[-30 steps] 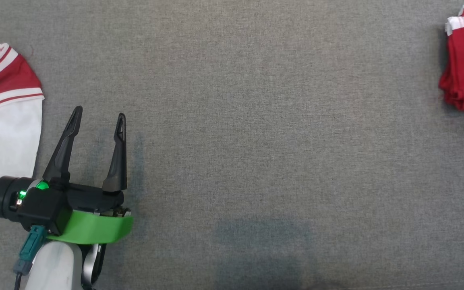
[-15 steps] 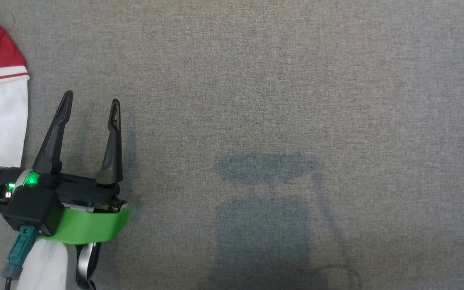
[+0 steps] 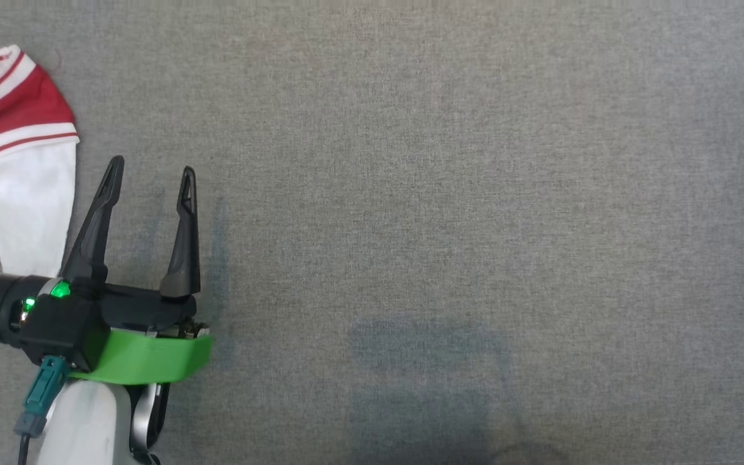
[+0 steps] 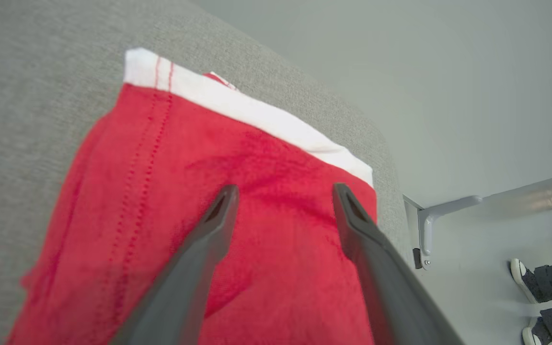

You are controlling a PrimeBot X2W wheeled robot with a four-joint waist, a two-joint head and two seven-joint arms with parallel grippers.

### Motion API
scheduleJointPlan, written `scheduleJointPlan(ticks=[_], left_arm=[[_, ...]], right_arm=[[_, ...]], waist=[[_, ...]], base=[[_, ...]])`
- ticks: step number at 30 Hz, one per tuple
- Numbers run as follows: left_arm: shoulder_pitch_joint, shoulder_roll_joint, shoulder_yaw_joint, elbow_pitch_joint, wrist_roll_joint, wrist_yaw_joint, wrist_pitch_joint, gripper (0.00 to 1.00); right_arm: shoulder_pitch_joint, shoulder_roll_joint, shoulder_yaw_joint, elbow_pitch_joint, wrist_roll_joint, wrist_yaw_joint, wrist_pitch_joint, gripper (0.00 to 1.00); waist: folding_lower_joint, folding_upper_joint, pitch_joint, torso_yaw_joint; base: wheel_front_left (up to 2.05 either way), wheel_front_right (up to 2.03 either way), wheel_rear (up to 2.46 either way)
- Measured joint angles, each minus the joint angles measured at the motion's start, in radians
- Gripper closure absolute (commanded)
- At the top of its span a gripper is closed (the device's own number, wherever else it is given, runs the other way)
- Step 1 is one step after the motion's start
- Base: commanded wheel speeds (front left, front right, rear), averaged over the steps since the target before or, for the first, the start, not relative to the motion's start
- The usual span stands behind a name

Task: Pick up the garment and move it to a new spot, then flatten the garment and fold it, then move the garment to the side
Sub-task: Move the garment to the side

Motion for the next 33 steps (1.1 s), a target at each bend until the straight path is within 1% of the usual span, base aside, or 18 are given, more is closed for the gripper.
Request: scheduleJointPlan(ticks=[5,10,16,17,18,21,23,27,30,33], left_arm=[[0.027,-0.014,0.015,0.043,-0.005,0.009,-0.001,0.00],[0.073,-0.030,0.042,0.114,-0.038,0.027,0.000,0.00],[0.101,-0.045,0.062,0.185,-0.081,0.040,0.011,0.00],[0.101,-0.045,0.062,0.185,-0.081,0.040,0.011,0.00],[0.104,-0.048,0.072,0.200,-0.095,0.053,0.021,0.00],[0.117,-0.050,0.077,0.220,-0.101,0.066,0.027,0.00],[0.120,-0.051,0.080,0.238,-0.104,0.074,0.031,0.00],[0.130,-0.050,0.078,0.271,-0.107,0.079,0.036,0.00],[0.136,-0.040,0.063,0.294,-0.093,0.077,0.038,0.00],[0.135,-0.025,0.051,0.331,-0.090,0.054,0.028,0.00]], right_arm=[[0.083,0.080,-0.035,-0.013,0.017,0.000,-0.070,0.00],[0.183,0.181,-0.084,-0.075,0.045,0.000,-0.108,0.00],[0.312,0.299,-0.165,-0.207,0.079,0.000,-0.120,0.00],[0.312,0.299,-0.165,-0.207,0.079,0.000,-0.120,0.00],[0.351,0.336,-0.184,-0.254,0.103,0.000,-0.118,0.00],[0.411,0.394,-0.202,-0.321,0.120,0.000,-0.113,0.00],[0.452,0.448,-0.222,-0.364,0.136,0.000,-0.114,0.00],[0.530,0.546,-0.240,-0.426,0.172,0.000,-0.106,0.00],[0.571,0.593,-0.249,-0.453,0.185,0.000,-0.106,0.00],[0.610,0.633,-0.253,-0.472,0.198,0.000,-0.106,0.00]], waist=[[0.0000,0.0000,-0.076,-0.004],[-0.0001,0.0000,-0.163,-0.006],[-0.0001,0.0000,-0.273,-0.003],[-0.0001,0.0000,-0.273,-0.003],[-0.0001,0.0000,-0.307,-0.001],[-0.0001,0.0000,-0.355,0.003],[-0.0001,0.0000,-0.385,0.007],[-0.0001,0.0000,-0.435,0.015],[-0.0001,0.0000,-0.465,0.019],[-0.0001,0.0000,-0.488,0.024]], base=[[0.00,0.00,0.00],[0.00,0.00,0.00],[0.00,0.00,0.00],[0.00,0.00,0.00],[0.00,0.00,0.00],[0.00,0.00,0.00],[0.00,0.00,0.00],[0.00,0.00,0.00],[0.00,0.00,0.00],[0.00,0.00,0.00]])
